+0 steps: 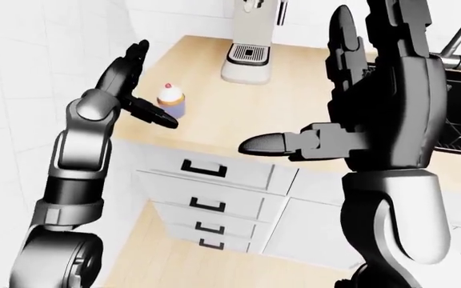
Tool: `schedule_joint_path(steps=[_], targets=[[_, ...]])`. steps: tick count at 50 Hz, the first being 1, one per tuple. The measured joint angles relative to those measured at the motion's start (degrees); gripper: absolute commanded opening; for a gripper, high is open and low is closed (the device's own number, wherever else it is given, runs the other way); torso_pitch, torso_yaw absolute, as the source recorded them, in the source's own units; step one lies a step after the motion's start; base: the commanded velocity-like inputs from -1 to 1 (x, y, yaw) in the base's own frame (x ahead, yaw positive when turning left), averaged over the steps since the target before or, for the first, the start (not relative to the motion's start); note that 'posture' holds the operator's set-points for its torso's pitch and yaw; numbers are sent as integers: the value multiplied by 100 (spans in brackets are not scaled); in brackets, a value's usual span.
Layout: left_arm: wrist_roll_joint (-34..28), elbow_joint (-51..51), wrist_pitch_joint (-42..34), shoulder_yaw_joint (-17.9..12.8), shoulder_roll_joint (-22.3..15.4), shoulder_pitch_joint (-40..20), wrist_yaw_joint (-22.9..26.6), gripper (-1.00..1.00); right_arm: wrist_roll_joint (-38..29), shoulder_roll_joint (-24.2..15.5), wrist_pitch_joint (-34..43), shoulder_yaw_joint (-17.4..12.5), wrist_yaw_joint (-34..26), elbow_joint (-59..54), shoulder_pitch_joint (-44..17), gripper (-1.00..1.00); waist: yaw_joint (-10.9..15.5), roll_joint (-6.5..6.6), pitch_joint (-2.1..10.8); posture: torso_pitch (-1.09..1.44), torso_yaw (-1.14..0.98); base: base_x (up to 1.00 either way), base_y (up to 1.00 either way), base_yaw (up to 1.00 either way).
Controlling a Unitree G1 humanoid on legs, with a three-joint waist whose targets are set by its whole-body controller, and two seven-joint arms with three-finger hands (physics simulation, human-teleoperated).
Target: Pick up the bowl with donut and place it on the tray. Pick up the cupcake and place it on the tray.
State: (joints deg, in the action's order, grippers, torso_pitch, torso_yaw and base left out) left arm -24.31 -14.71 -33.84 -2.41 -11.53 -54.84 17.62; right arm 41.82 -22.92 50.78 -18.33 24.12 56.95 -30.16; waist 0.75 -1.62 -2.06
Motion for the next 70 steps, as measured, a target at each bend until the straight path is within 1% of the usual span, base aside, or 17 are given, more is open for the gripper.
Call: schedule_joint_path(steps=[21,28,35,38,39,40,41,46,47,48,53,57,60,62,63,64,70], targets=[[-159,-2024,1012,118,154,-459,-474,100,61,-20,-63,-5,70,37,66,100,-1,-26,7,0,0,0,0,0],[-169,-2998,1427,87,158,-755,-715,100,-13,7,-110,42,32,20,70,100,4,-42,20,0,0,0,0,0],[-109,-3610,1690,91,166,-1019,-888,98,-114,81,-159,44,-53,12,168,100,3,-50,36,0,0,0,0,0],[-105,-3807,1771,107,176,-1108,-940,69,-164,118,-196,46,-112,1,227,100,0,-45,44,0,0,0,0,0],[-106,-3835,1788,113,182,-1118,-947,56,-166,118,-196,29,-127,-3,231,100,-1,-42,46,0,0,0,0,0],[-106,-3842,1798,117,188,-1118,-947,36,-168,118,-197,9,-137,-5,233,100,-2,-40,48,0,0,0,0,0],[-106,-3837,1802,122,193,-1114,-943,25,-172,118,-200,-5,-141,-4,236,100,-4,-39,49,0,0,0,0,0],[-153,-3736,1797,130,184,-1092,-948,3,-175,128,-191,-13,-127,29,241,100,-7,-30,63,0,0,0,0,0],[-162,-3722,1814,125,180,-1085,-957,-8,-164,124,-182,-17,-123,36,238,100,-6,-27,69,0,0,0,0,0],[-171,-3712,1837,123,177,-1070,-967,-13,-155,121,-177,-21,-120,41,237,100,-5,-24,78,0,0,0,0,0],[-179,-3698,1975,100,168,-1002,-1027,-21,-150,121,-191,-15,-118,53,255,100,-11,-16,110,0,0,0,0,0],[-176,-3475,1980,85,170,-859,-1026,-40,-147,117,-191,-21,-115,58,252,100,-20,-2,127,0,0,0,0,0],[-196,-2967,1801,106,185,-628,-928,-51,-147,109,-192,-28,-101,68,242,100,-26,10,121,0,0,0,0,0],[-220,-2555,1590,124,210,-480,-799,-65,-151,102,-191,-22,-94,60,222,100,-27,13,104,0,0,0,0,0],[-242,-2283,1451,154,221,-383,-697,-80,-143,94,-181,-24,-92,55,205,100,-28,15,93,0,0,0,0,0],[-262,-2021,1308,175,245,-300,-588,-100,-130,80,-169,-37,-88,53,191,100,-26,14,78,0,0,0,0,0],[-299,-953,616,174,284,-175,-114,-100,-7,19,-95,-80,-22,84,170,100,-32,-4,12,0,0,0,0,0]])
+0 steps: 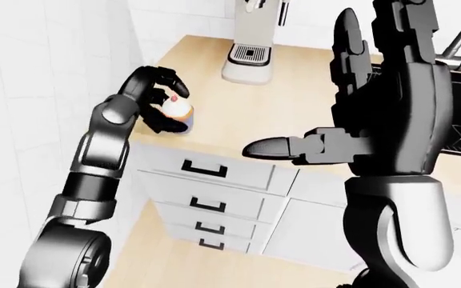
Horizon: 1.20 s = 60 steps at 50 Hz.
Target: Pick up the bowl with donut and place it on the tray. Pick up the cupcake and place it on the tray.
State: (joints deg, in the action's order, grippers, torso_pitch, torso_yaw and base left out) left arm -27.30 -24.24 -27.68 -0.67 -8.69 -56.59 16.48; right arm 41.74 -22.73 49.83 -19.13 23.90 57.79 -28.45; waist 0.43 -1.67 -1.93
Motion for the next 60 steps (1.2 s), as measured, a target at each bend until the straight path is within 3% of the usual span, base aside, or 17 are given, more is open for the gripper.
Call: schedule_joint_path(steps=[14,17,20,22,24,26,34,37,39,41,42,45,51,54,56,58,60], targets=[[-57,2056,-1229,-71,-89,134,678,-100,198,-106,-15,9,156,17,-40,100,17,8,-32,0,0,-1,0,0],[-76,2199,-1324,-52,-98,225,700,-100,215,-108,18,38,164,10,-71,100,-6,28,94,0,0,-54,0,0],[-108,2252,-1387,-32,-86,273,739,-100,223,-93,9,37,165,-32,-74,100,-50,59,75,0,0,-81,-8,0],[-118,2291,-1416,-14,-73,313,767,-100,196,-56,6,62,152,-63,-5,100,-62,144,10,0,0,-61,-60,0],[-137,2383,-1449,-16,-87,355,806,-100,191,-28,22,80,125,-61,44,100,-66,328,-54,0,0,-45,-99,0],[-148,2400,-1506,-40,-106,319,852,-100,183,-21,52,93,117,-93,21,100,-130,363,-75,0,0,-43,-100,0],[-184,2534,-1510,-94,-155,365,866,-100,211,-8,94,102,134,3,-59,100,-221,34,-133,0,0,-41,-100,0],[-191,2480,-1547,-112,-156,369,871,-100,214,3,100,99,140,-1,-30,100,-177,-189,-121,0,0,-29,-100,0],[-192,2500,-1549,-104,-143,341,865,-100,209,-8,106,68,151,-21,-28,100,-136,-405,-64,0,0,-27,-100,0],[-157,2497,-1514,8,-48,389,872,-100,177,-2,131,-6,186,-82,56,100,-211,-314,-175,0,0,-27,-100,0],[-125,2462,-1512,65,-28,413,897,-100,154,-2,154,-10,204,-124,88,100,-201,-339,-168,0,0,-57,-100,0],[-69,2437,-1517,61,-56,383,934,-100,111,-18,126,31,185,-123,13,100,-182,-367,-1,0,0,-86,-95,0],[-124,2517,-1469,-109,-145,367,834,-100,100,13,54,51,112,-59,40,100,-331,-87,-29,0,0,-100,-68,0],[-103,2528,-1425,-100,-170,379,815,-100,77,48,36,55,110,-71,2,100,-200,165,99,0,0,-100,-62,0],[-110,2459,-1483,-113,-179,471,833,-100,122,67,97,112,98,-60,66,100,-144,334,115,0,0,-100,-62,0],[-120,2387,-1535,-132,-196,439,836,-100,160,38,154,101,106,-110,14,100,-162,323,137,0,0,-100,-73,0],[-130,2452,-1527,-148,-208,400,821,-100,168,26,156,70,139,-109,-26,100,-189,186,55,0,0,-90,-42,-50]])
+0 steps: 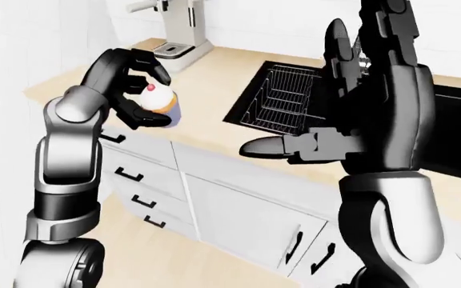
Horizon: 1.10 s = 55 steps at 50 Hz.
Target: Pick up the bowl with donut and place it on the tray. Pick up the cupcake and place it on the tray.
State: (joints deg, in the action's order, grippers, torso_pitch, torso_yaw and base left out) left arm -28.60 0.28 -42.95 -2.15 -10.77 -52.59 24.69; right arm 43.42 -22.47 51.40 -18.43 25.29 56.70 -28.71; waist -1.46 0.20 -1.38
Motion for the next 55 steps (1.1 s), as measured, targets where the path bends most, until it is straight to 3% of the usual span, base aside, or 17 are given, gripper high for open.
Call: schedule_joint_path(steps=[2,3,7,9,13,14,17,19,23,25,28,31,37,45,50,54,55], targets=[[-34,127,4,-38,-21,-72,-19,-100,-16,0,3,-6,37,-72,-11,100,-222,-697,-44,0,0,-67,0,-100],[-49,212,35,-11,65,-7,-37,-100,-19,-19,21,-70,66,-119,65,100,-325,-672,-128,0,0,-64,0,-100],[85,-105,29,261,144,36,92,-100,-50,-36,102,-184,252,-171,27,100,-552,-691,146,0,0,-64,0,-100],[89,-57,48,199,116,6,94,-100,-27,-49,17,-153,255,-82,-7,100,-584,-619,63,0,0,-64,0,-100],[16,96,91,73,58,-91,33,-100,26,-61,-42,-124,244,-51,14,100,-438,-253,-194,0,0,-63,0,-100],[4,110,88,77,57,-114,31,-100,28,-68,-31,-126,253,-77,14,100,-375,-74,-193,0,0,-62,0,-100],[-1,112,45,116,72,38,71,-100,71,-12,84,-74,295,-103,119,100,-144,1,-81,0,0,-62,0,-100],[-8,32,-17,101,51,12,99,-100,105,-47,143,-60,312,-151,38,100,-148,-76,-6,0,0,-61,0,-100],[-35,70,-7,32,15,-26,73,-100,100,-76,47,-51,291,-62,-26,100,11,-510,-38,0,0,-59,0,-100],[-54,123,-3,34,35,-76,63,-100,84,-114,15,-85,286,-46,-37,100,-44,-743,59,0,0,-39,-11,-50],[28,100,24,270,161,-45,140,-100,-20,-167,-41,-203,297,56,32,100,54,-369,-224,0,0,0,0,0],[74,5,4,255,136,-156,187,-100,-87,-147,-80,-148,228,21,35,100,166,-225,-332,0,0,0,0,0],[17,28,-5,95,38,-387,99,-100,-120,-104,-92,-156,136,31,52,100,20,232,-279,0,0,0,0,0],[-12,-112,-116,60,16,-344,88,-100,-75,-75,-94,-75,7,19,105,100,248,-221,-141,0,0,5,-12,0],[-15,-69,-120,26,-9,-369,80,-100,-115,-69,-148,-53,-70,102,98,100,486,-259,-211,0,0,47,-46,0],[-9,42,-10,39,22,-483,40,-100,-150,-102,-182,-132,-62,124,67,100,545,-586,-241,0,0,62,-44,0],[4,48,23,80,69,-428,37,-100,-170,-97,-187,-147,-61,105,120,100,528,-499,-315,0,0,66,-40,0]])
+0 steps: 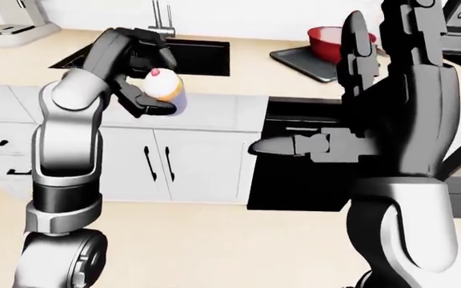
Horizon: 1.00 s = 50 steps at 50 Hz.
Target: Pick up the bowl with donut and place it on the tray. Pick up the cupcake and place it on the tray.
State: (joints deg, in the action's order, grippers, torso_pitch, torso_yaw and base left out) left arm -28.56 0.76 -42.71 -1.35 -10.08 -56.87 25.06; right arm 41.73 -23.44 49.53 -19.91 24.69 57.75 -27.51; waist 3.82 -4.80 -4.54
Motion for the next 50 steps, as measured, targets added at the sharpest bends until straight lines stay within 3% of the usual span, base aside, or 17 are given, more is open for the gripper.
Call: schedule_joint_path(steps=[3,9,16,21,23,24,25,26,28,30,33,36,38,44,46,48,50], targets=[[78,-191,-43,115,19,68,78,-100,-64,27,20,44,-16,-71,25,100,-3,37,46,0,0,68,-21,0],[76,-218,-24,-5,-48,-28,23,-100,-96,36,-4,12,-65,-72,-22,100,9,197,21,0,0,65,-3,0],[142,-232,110,51,-33,-84,-6,-100,-86,1,-19,-59,-34,-128,-72,100,-268,204,150,0,0,23,0,0],[163,-372,60,41,-45,5,3,-100,-71,0,15,-18,-25,-175,-55,100,-315,369,124,0,0,12,0,0],[152,-373,35,-3,-71,61,-10,-100,-56,54,43,31,-19,-175,-15,100,-246,193,-24,0,0,14,0,0],[138,-397,2,-32,-83,129,-15,-100,-37,61,78,87,-28,-207,-1,100,-183,178,-84,0,0,18,0,0],[123,-447,-46,-59,-94,165,-17,-100,-16,46,111,121,-41,-238,-12,100,-155,278,-85,0,0,22,0,0],[113,-495,-83,-79,-111,163,-21,-100,-2,37,126,125,-53,-250,-30,100,-150,369,-22,0,0,24,0,0],[111,-506,-79,-101,-128,80,-45,-100,-12,25,94,74,-55,-210,-54,100,-166,428,123,0,0,23,0,0],[121,-355,-17,-96,-140,-26,-64,-100,-32,19,18,17,-43,-116,-87,100,-167,404,212,0,0,21,0,0],[133,-158,67,-80,-157,-171,-65,-100,5,4,-51,-10,-25,-31,-136,100,-203,308,248,0,0,8,-3,0],[135,-152,85,-73,-159,-247,-55,-100,74,-31,-49,-37,1,-82,-150,100,-299,55,334,0,0,0,-8,0],[146,-205,41,17,-84,-155,-24,-100,88,-42,-16,-90,46,-159,-73,100,-386,145,231,0,0,0,-9,0],[178,-268,-165,52,-101,-178,106,-100,123,-123,-6,-88,123,-157,-112,100,-395,164,4,0,0,0,0,0],[155,-188,-167,14,-129,-242,100,-100,168,-157,-9,-110,146,-124,-150,100,-420,247,8,0,0,0,0,0],[140,-128,-146,-10,-151,-303,90,-100,214,-196,-13,-135,178,-102,-192,100,-446,431,92,0,0,0,0,0],[124,-76,-142,-33,-180,-283,90,-100,266,-164,-15,-103,205,-61,-155,100,-401,364,96,0,0,0,0,0]])
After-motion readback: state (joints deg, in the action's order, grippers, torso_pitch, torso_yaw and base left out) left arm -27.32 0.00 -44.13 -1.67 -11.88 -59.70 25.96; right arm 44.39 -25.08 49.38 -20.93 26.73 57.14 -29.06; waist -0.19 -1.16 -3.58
